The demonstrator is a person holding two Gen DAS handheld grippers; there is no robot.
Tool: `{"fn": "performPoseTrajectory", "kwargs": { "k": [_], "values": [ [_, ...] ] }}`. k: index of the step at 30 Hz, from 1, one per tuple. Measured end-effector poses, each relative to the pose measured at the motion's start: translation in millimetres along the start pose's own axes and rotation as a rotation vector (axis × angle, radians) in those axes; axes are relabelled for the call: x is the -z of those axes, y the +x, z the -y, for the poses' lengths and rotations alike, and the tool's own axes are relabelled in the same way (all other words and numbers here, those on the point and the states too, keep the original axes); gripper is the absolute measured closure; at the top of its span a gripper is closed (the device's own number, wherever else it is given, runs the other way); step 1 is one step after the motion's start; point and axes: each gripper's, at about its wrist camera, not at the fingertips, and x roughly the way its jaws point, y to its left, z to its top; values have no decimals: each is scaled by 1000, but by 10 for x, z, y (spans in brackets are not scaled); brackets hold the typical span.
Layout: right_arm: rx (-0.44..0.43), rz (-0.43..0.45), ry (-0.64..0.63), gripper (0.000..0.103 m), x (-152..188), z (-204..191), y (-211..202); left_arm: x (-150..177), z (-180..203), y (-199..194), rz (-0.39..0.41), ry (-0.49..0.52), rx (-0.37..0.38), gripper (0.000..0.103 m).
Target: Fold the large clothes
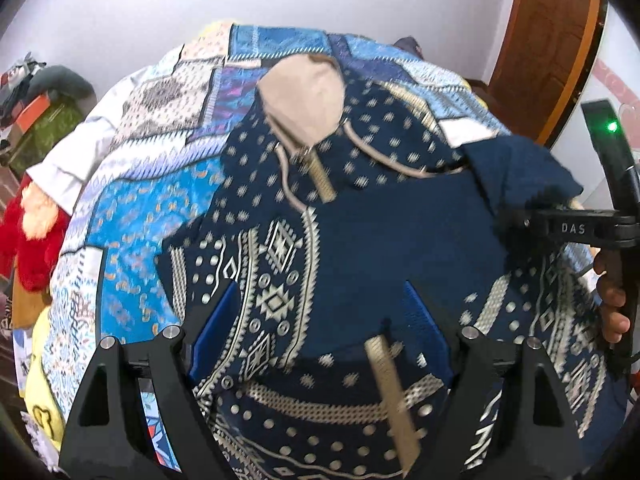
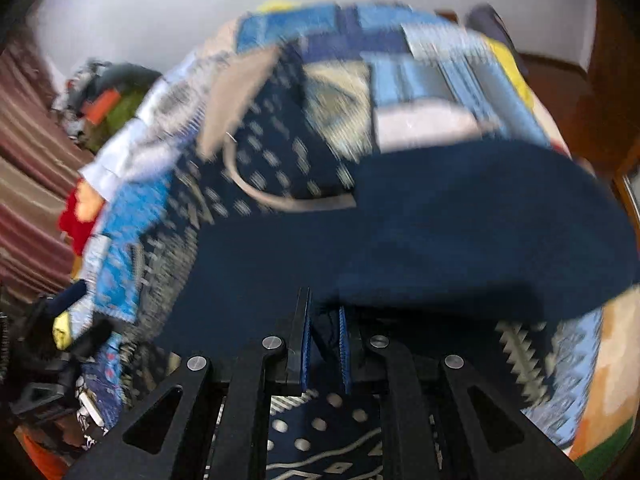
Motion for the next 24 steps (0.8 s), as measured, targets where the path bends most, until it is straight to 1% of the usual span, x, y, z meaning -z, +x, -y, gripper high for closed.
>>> {"fn": "performPoseTrajectory", "kwargs": {
  "k": [2,4,6,10,12,14,17,19,24],
  "values": [
    [10,-67,33,93,33,107,123,41,-12,32,-16,-2,-2,21],
    [-23,-70,52,93,74,181,72,56,-2,57,-26,-1,0,21],
    [-42,-102,58,93,108,212,19,45,42,65,-30,2,4,21],
    [-78,-133,28,93,256,273,-170,-57,219,28,-16,28,34,21],
    [-81,-133,1,93,335,291,-266,-124,363,-2,-6,56,46,21],
    [-58,-95,-29,93,405,324,-425,-215,574,-25,4,98,63,21],
    [5,-12,-47,93,468,458,-710,-370,927,-18,7,161,108,21],
    [60,52,-33,93,496,635,-931,-458,1169,3,6,198,136,21],
    [158,142,35,93,544,1120,-1312,-713,1878,202,-26,307,208,21]
  ]
}}
